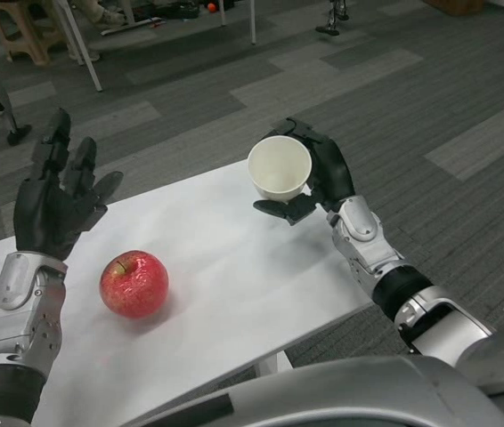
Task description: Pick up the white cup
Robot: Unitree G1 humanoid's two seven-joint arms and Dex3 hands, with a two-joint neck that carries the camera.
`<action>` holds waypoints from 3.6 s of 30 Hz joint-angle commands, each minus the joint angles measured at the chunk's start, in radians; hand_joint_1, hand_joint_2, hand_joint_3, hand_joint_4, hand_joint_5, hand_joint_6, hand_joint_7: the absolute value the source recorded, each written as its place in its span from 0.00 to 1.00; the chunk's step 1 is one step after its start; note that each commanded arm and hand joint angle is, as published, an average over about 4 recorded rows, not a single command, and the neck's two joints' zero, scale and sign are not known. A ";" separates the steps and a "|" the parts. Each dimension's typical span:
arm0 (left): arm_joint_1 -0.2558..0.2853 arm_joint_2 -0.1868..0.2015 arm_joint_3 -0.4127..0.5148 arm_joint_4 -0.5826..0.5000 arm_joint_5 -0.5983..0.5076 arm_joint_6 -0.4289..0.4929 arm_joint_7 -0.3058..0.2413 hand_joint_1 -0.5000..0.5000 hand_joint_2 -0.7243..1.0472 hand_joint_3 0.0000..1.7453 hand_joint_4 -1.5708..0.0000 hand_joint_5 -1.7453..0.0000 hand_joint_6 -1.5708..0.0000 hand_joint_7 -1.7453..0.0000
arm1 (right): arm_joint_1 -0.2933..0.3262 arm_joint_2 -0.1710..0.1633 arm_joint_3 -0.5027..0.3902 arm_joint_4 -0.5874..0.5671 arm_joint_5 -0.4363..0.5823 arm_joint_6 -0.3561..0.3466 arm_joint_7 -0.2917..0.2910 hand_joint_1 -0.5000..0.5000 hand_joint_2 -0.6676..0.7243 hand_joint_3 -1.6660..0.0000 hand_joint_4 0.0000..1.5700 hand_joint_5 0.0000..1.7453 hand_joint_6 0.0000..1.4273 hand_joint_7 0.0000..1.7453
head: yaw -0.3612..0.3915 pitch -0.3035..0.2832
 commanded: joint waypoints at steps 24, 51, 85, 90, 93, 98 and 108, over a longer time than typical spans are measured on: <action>0.043 0.010 0.075 -0.175 0.001 -0.004 -0.009 0.00 1.00 0.05 1.00 0.94 1.00 0.96 | -0.091 -0.011 0.000 -0.221 -0.013 -0.035 -0.023 0.42 0.41 0.33 0.58 0.94 0.94 0.63 | -0.039 0.018; 0.062 0.005 0.092 -0.280 0.020 0.003 -0.008 0.00 1.00 0.05 1.00 0.94 1.00 0.96 | -0.076 -0.031 -0.003 -0.356 -0.013 -0.027 -0.066 0.42 0.35 0.33 0.56 0.94 0.94 0.60 | -0.046 0.001; 0.060 0.004 0.090 -0.273 0.021 0.003 -0.009 0.00 1.00 0.05 1.00 0.94 1.00 0.96 | -0.040 -0.055 -0.021 -0.436 -0.013 -0.018 -0.082 0.42 0.32 0.33 0.55 0.94 0.93 0.56 | -0.067 -0.024; 0.061 0.004 0.090 -0.275 0.022 0.003 -0.009 0.00 1.00 0.05 1.00 0.94 1.00 0.96 | -0.038 -0.056 -0.020 -0.439 -0.013 -0.018 -0.082 0.42 0.32 0.33 0.55 0.94 0.92 0.58 | -0.064 -0.026; 0.061 0.004 0.089 -0.275 0.022 0.003 -0.009 0.00 1.00 0.05 1.00 0.94 1.00 0.96 | -0.035 -0.057 -0.020 -0.442 -0.013 -0.018 -0.082 0.42 0.32 0.33 0.55 0.94 0.93 0.56 | -0.058 -0.025; 0.062 0.004 0.088 -0.275 0.022 0.003 -0.009 0.00 1.00 0.03 1.00 0.94 1.00 0.96 | -0.032 -0.057 -0.023 -0.448 -0.013 -0.018 -0.082 0.42 0.32 0.33 0.55 0.94 0.93 0.56 | -0.057 -0.017; 0.066 0.004 0.088 -0.280 0.022 0.003 -0.009 0.00 1.00 0.05 1.00 0.94 1.00 0.96 | -0.022 -0.057 -0.024 -0.456 -0.013 -0.016 -0.082 0.42 0.32 0.33 0.54 0.94 0.93 0.56 | -0.059 0.000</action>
